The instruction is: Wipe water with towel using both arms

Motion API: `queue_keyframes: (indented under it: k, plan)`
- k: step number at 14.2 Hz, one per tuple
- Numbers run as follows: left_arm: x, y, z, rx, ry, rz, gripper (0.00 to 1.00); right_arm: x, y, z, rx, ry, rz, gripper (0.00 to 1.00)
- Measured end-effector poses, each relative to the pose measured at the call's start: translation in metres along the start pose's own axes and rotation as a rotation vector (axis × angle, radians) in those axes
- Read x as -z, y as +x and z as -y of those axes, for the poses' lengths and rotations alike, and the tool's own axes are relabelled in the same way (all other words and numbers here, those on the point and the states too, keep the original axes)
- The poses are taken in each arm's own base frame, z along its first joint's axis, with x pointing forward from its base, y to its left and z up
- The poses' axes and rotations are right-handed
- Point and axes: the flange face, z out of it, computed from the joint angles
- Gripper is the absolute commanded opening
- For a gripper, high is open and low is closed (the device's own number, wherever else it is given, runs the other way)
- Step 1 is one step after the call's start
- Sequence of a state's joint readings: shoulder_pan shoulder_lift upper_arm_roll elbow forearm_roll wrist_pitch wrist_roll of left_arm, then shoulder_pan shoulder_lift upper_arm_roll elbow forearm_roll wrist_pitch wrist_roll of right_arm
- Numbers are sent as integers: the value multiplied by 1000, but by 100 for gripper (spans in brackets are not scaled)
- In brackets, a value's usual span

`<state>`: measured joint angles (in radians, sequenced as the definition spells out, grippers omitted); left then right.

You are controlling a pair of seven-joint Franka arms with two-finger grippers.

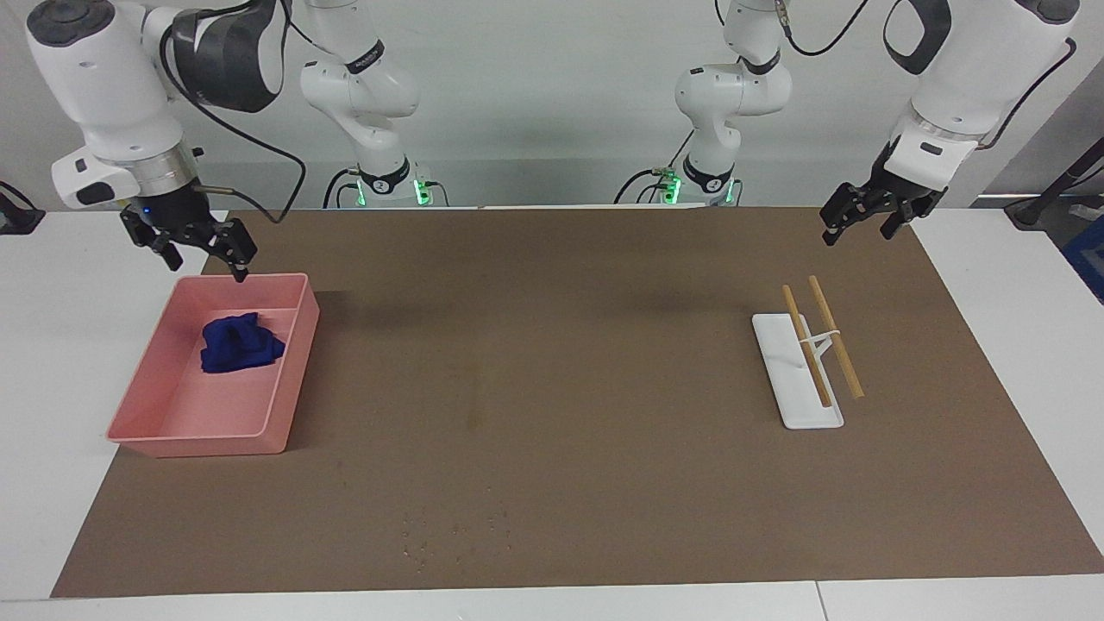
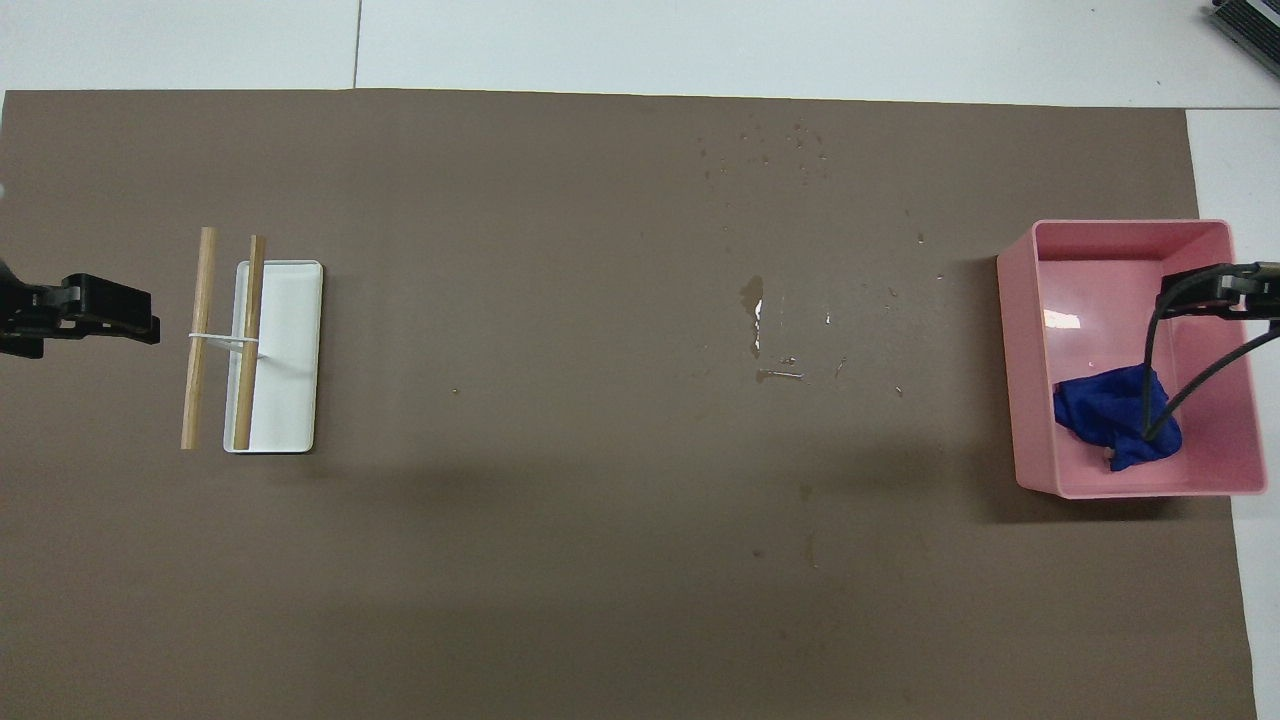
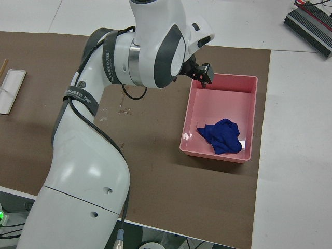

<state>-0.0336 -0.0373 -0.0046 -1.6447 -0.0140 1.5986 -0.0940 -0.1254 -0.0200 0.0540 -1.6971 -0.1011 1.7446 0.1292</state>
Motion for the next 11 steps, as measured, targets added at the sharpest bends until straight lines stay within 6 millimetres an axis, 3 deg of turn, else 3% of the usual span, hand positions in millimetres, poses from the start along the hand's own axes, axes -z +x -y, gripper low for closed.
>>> queue_keyframes:
  k: [3,5,7,11]
  plan:
    - [0,0,-1,-2,0,0,100,26,-8,52,5,2,18,100]
    - [0,0,-1,-2,0,0,100,36,-16,73,2,7,44,100]
    - [0,0,-1,-2,-1,0,100,41,-24,76,0,16,85,100]
    - [0,0,-2,-3,-1,0,100,44,-24,61,-33,44,97,100]
